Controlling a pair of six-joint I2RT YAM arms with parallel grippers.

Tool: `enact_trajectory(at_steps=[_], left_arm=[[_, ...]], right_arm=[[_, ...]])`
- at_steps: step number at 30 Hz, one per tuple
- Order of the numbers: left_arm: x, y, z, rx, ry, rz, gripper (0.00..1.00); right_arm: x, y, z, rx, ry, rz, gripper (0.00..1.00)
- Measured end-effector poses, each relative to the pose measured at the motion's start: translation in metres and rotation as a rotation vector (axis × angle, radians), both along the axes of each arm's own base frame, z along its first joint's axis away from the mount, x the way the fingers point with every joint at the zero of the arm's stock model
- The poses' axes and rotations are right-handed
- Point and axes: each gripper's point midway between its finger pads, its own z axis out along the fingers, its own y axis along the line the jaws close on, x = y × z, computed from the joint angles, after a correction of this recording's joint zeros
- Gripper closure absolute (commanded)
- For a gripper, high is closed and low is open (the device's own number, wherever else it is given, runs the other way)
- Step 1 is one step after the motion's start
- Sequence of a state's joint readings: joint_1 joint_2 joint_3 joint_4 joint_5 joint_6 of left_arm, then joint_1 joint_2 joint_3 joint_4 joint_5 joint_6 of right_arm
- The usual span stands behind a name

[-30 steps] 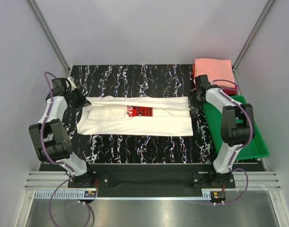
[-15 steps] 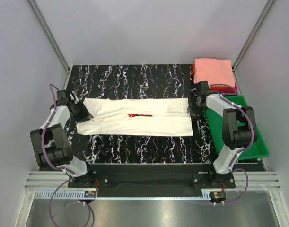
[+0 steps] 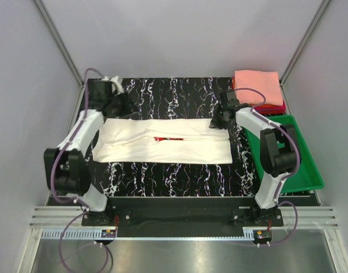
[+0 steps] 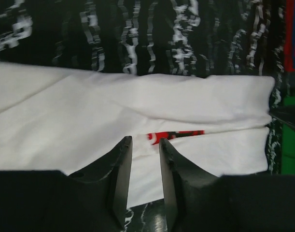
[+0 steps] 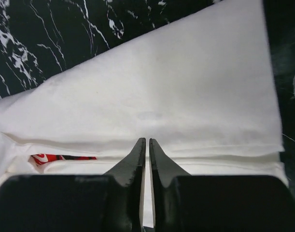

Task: Fold and stack the t-shirts
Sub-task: Fold the tshirt

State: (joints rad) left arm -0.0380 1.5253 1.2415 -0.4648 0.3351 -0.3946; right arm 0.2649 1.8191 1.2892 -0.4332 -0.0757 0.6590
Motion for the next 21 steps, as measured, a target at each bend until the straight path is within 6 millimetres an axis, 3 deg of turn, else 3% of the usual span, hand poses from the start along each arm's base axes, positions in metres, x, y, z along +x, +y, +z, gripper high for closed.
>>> enact_trajectory(at_steps=[2,4,9,14,21], left_arm=[[0.018,-0.04,0.005,-0.032,-0.018,-0.094,0.69],[0.027,-0.076,-0.007,-0.059,0.004,-0.175,0.7],[0.015,-0.137,-0.073,-0.065,0.167,-0.299,0.7],[-0.013,-0.165,-0.121,-0.04,0.292,-0.359,0.71],[-0.039,-0.159,-0.153,0.007,0.372,-0.344,0.71]], right_arm=[[-0.001,0.012,-0.018,-0.007,0.031,0.03,0.91],[-0.006,0.013,-0.033,-0.027,0.069,0.041,0.91],[-0.014,0.007,-0.047,-0.056,0.099,0.048,0.92],[-0.028,0.001,-0.06,-0.066,0.123,0.055,0.92],[-0.044,-0.008,-0.06,-0.086,0.108,0.042,0.94]])
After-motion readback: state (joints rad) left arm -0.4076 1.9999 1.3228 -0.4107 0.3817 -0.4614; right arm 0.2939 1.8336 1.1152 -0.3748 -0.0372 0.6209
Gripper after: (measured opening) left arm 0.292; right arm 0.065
